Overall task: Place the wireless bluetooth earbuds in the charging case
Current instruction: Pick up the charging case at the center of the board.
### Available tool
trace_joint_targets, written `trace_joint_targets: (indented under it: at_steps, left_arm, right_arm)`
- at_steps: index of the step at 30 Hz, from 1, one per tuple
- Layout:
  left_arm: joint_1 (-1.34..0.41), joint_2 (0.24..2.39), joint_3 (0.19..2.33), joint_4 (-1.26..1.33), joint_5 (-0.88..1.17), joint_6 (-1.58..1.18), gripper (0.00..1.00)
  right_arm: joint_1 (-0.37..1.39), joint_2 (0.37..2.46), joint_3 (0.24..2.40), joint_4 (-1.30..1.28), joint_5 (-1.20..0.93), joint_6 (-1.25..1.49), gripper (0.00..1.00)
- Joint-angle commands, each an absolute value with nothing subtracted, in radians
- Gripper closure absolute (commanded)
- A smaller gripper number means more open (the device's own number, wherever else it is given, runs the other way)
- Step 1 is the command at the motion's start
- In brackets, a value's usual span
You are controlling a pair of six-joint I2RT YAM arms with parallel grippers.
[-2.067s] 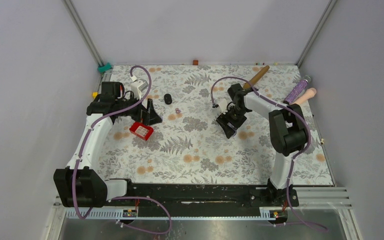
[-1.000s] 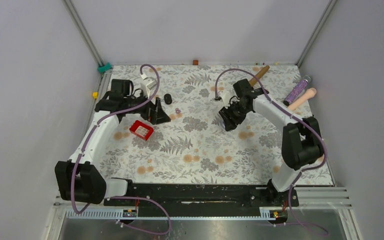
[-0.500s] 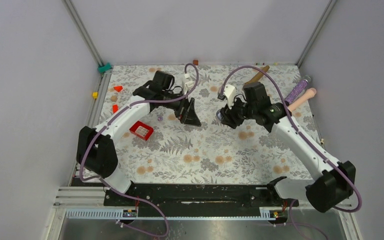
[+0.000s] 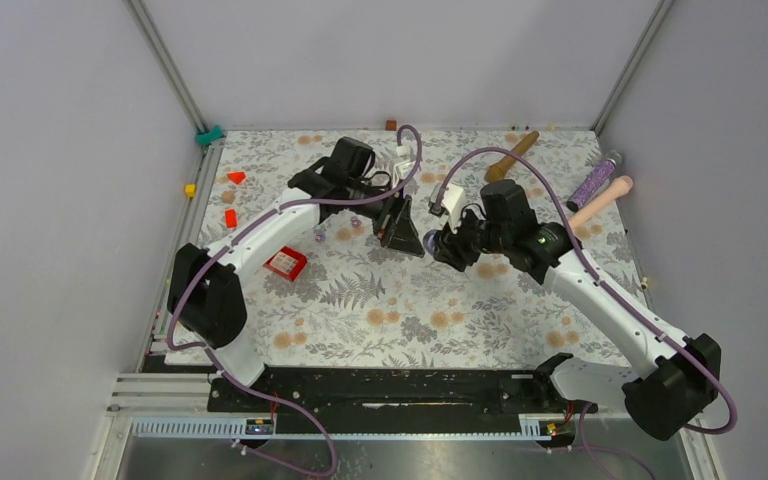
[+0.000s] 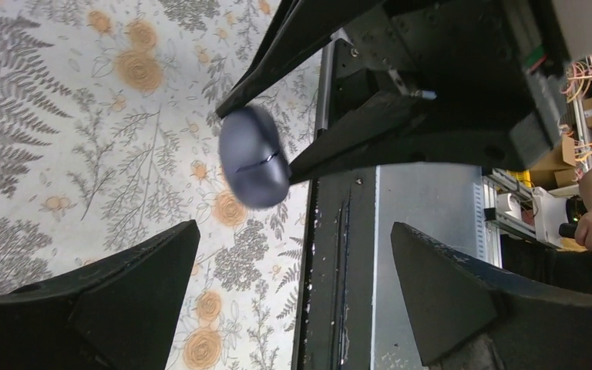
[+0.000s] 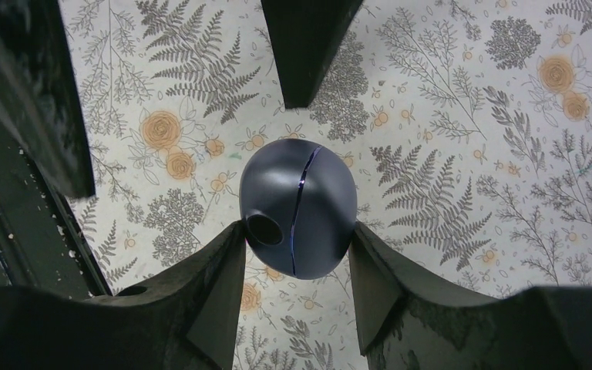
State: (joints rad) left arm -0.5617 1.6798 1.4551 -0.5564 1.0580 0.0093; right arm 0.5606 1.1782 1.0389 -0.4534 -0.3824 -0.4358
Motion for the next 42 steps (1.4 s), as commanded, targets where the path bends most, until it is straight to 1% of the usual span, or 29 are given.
trace_joint_targets:
  at_steps: [1, 8, 16, 18, 24, 29, 35, 37, 39, 42]
  left_arm:
    - [-0.587, 1.691, 1.459, -0.447, 1.046, -0.068, 0.03]
    - [-0.607, 1.68, 1.421, -0.365, 1.023, -0.134, 0.09]
    - [-0.612, 1.689, 1.428, -0.365, 1.029, -0.137, 0.3]
    - [-0.611, 1.692, 1.429, -0.364, 1.032, -0.139, 0.37]
    - [-0.611, 1.7, 1.433, -0.375, 1.016, -0.137, 0.4]
    - [-0.61, 1.704, 1.437, -0.377, 1.008, -0.137, 0.48]
    - [-0.612, 1.713, 1.44, -0.379, 1.009, -0.139, 0.69]
    - [-0.611, 1.716, 1.443, -0.38, 1.016, -0.141, 0.74]
    - [-0.612, 1.72, 1.445, -0.382, 1.023, -0.141, 0.83]
    - [-0.612, 1.722, 1.454, -0.396, 1.038, -0.131, 0.91]
  right_arm:
    - [0.587, 1.151, 1.029, -0.367, -0.37, -0.384, 0.78]
    - [0.621, 1.139, 1.009, -0.312, -0.335, -0.331, 0.78]
    - [0.64, 1.128, 1.007, -0.309, -0.326, -0.334, 0.77]
    - [0.642, 1.124, 1.005, -0.31, -0.323, -0.334, 0.77]
    - [0.642, 1.105, 0.997, -0.307, -0.335, -0.335, 0.76]
    - [0.643, 1.105, 1.003, -0.308, -0.334, -0.327, 0.76]
    - [0.653, 1.109, 1.008, -0.316, -0.337, -0.327, 0.76]
    - [0.657, 1.11, 1.009, -0.315, -0.339, -0.327, 0.76]
    - [0.659, 1.109, 1.01, -0.314, -0.338, -0.325, 0.75]
    - [0.66, 1.109, 1.013, -0.315, -0.336, -0.324, 0.7]
